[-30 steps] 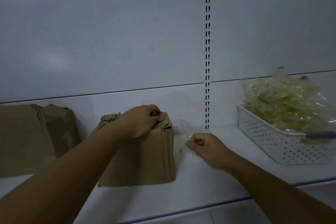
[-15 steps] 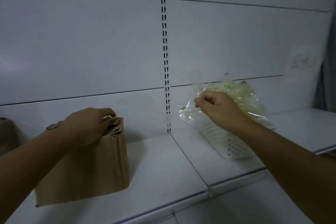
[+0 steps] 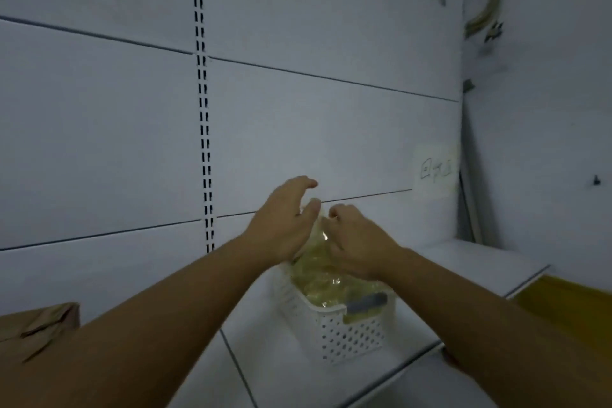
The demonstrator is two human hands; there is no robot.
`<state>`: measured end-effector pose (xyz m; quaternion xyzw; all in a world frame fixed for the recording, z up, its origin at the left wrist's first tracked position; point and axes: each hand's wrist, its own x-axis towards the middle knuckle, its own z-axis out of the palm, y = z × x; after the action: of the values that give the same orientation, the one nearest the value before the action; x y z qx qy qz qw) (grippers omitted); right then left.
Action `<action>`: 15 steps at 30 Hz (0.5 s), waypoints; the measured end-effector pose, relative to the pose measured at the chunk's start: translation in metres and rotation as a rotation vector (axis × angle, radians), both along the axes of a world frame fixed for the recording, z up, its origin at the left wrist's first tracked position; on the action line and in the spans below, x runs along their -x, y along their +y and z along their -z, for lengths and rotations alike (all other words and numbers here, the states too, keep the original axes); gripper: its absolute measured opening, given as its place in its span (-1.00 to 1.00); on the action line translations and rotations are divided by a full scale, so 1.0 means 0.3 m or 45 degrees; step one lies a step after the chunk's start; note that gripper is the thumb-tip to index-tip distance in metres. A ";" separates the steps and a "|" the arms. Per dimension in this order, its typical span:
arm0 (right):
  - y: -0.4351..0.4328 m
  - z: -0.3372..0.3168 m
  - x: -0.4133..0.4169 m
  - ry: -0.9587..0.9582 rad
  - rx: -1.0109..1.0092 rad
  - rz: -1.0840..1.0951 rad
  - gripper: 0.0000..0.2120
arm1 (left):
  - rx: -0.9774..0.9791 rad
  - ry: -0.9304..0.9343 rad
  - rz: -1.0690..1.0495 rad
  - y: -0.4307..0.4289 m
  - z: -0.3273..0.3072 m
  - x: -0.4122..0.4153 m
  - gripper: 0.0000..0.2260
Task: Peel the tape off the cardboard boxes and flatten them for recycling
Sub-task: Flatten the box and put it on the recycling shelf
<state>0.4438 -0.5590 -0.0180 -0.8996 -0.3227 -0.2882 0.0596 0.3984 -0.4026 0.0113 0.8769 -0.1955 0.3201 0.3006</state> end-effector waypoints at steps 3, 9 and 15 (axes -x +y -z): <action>0.042 0.077 -0.015 -0.042 -0.104 -0.101 -0.63 | -0.160 0.312 -0.016 -0.057 0.066 -0.178 -0.59; -0.038 0.156 -0.017 0.219 -0.178 -0.053 -0.48 | -0.135 0.520 0.112 -0.075 0.236 -0.314 -0.56; -0.097 0.152 0.026 0.268 -1.297 -0.265 -0.83 | -0.338 0.392 0.059 -0.068 0.285 -0.349 -0.54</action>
<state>0.4361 -0.5882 -0.0635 -0.7439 -0.2217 -0.3091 0.5495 0.5030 -0.4230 -0.0743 0.9426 -0.2077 0.1469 0.2161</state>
